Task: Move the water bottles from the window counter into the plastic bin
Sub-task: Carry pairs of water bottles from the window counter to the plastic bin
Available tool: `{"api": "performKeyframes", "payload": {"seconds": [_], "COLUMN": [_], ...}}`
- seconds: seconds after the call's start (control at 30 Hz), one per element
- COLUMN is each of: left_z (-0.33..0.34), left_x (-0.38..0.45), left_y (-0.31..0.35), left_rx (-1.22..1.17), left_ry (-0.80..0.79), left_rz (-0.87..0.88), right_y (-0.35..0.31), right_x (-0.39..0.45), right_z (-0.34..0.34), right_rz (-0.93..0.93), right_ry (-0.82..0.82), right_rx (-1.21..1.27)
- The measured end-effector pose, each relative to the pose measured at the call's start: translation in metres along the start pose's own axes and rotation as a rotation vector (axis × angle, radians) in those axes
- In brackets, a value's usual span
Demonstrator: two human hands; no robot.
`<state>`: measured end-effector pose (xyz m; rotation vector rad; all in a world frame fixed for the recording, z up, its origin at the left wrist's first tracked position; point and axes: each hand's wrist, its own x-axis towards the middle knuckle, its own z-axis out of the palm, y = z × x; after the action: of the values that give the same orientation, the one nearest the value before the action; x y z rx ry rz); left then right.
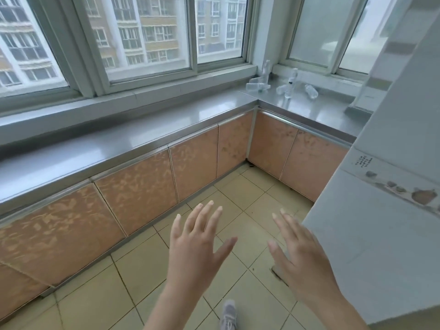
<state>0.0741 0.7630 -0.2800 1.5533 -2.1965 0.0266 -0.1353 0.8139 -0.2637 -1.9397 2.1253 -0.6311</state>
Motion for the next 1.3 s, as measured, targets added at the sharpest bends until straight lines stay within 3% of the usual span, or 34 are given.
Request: {"api": "performKeyframes", "payload": {"seconds": [0.57,0.97,1.3], "left_z": [0.107,0.211,0.286], "left_x": [0.317,0.569,0.734], "left_y": [-0.079,-0.112,-0.079], "left_rx": [0.039,-0.041,-0.031], "left_ry": [-0.042,-0.086,-0.134], "left_rz": [-0.034,0.207,0.369], "right_y": [0.034,0.061,0.117], "right_x": [0.343,0.554,0.694], "right_z": [0.033,0.050,0.043], "right_rz": [-0.015,0.173,0.296], "right_ry": [-0.024,0.049,0.051], "right_rx": [0.004,-0.069,-0.082]}}
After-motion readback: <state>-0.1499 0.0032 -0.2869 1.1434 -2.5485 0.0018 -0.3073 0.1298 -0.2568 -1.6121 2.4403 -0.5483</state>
